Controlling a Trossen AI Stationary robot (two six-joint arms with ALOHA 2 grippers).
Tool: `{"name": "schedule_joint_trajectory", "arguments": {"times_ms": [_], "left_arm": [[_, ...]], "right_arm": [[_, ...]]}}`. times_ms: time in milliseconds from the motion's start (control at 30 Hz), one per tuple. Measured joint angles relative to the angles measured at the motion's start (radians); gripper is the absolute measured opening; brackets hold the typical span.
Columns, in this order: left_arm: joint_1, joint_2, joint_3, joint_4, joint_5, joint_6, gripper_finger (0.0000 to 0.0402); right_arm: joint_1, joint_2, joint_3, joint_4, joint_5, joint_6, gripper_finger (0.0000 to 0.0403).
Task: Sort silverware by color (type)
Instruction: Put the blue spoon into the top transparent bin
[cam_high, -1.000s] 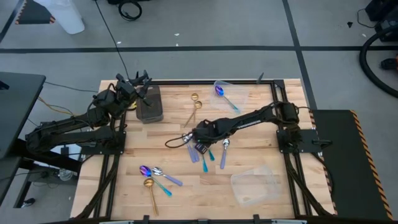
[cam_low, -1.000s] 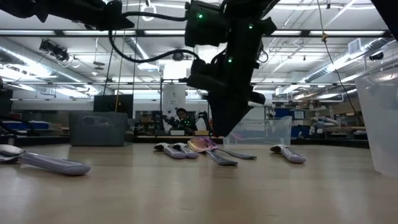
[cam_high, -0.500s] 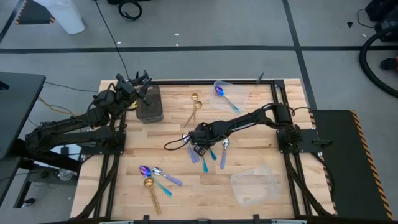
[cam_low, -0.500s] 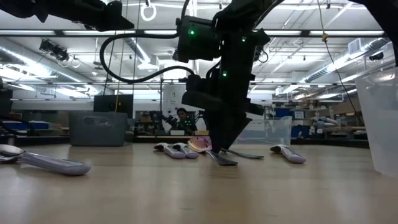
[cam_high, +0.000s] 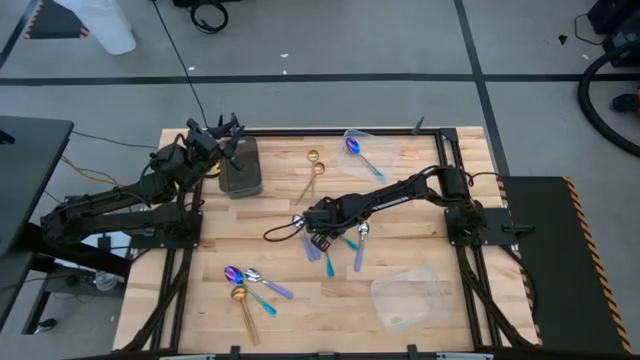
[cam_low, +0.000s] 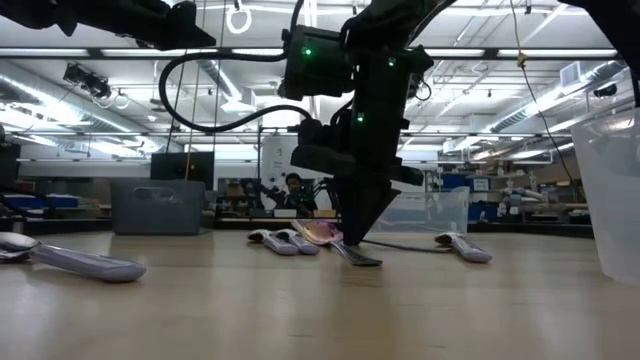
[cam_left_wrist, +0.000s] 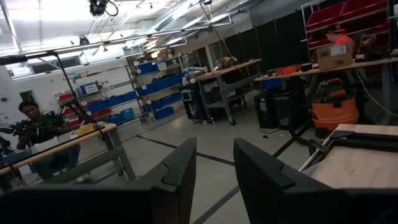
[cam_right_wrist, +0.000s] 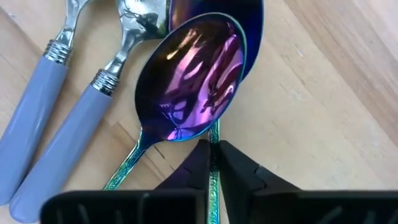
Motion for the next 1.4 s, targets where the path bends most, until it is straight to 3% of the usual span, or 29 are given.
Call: {"name": "schedule_joint_trajectory", "arguments": {"times_ms": [400, 767, 1400], "left_arm": [[0.0, 0.0, 0.0, 0.002, 0.0, 0.02, 0.0117], [0.0, 0.0, 0.0, 0.001, 0.0, 0.027, 0.0117], [0.0, 0.0, 0.0, 0.001, 0.0, 0.026, 0.0117]], "right_arm": [[-0.032, -0.06, -0.008, -0.037, 0.148, -0.025, 0.0025], [-0.086, -0.132, -0.007, -0.052, 0.198, -0.116, 0.0024], [-0.202, -0.433, -0.005, -0.079, 0.273, -0.302, 0.0024]]}}
